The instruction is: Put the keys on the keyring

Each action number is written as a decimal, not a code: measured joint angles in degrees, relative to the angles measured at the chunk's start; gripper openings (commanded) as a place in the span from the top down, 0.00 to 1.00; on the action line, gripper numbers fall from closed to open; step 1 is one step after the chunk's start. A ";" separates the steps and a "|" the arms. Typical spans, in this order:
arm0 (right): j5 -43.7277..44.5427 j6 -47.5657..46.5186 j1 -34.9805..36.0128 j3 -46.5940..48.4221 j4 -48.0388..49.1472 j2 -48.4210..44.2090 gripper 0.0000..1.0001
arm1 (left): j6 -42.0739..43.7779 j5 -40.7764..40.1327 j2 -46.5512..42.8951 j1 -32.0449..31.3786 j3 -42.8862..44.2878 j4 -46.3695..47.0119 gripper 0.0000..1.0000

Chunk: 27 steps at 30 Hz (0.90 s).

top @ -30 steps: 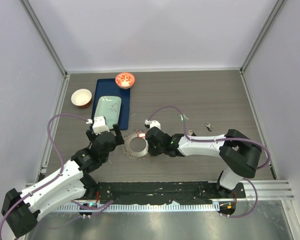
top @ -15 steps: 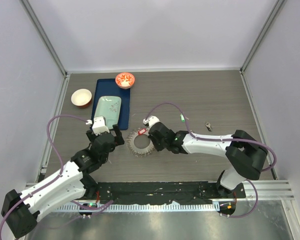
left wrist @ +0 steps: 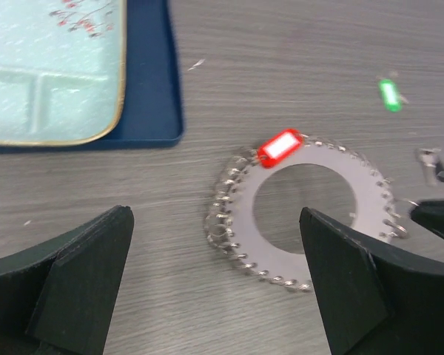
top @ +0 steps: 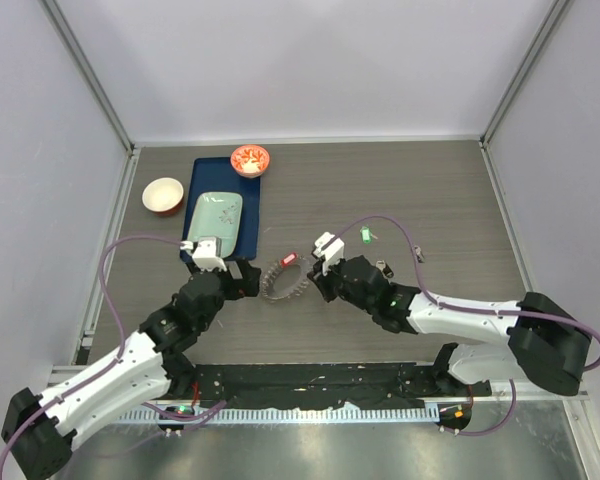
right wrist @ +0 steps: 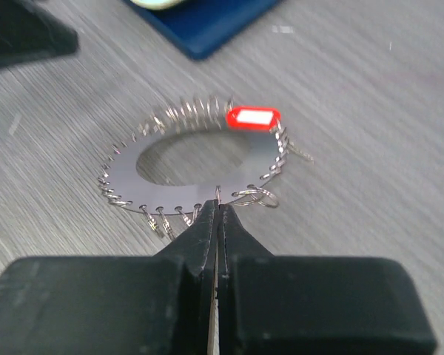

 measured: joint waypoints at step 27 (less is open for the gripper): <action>-17.94 -8.83 0.00 0.09 4.81 -21.75 0.99 | 12.46 39.21 -5.46 0.00 5.18 19.06 0.42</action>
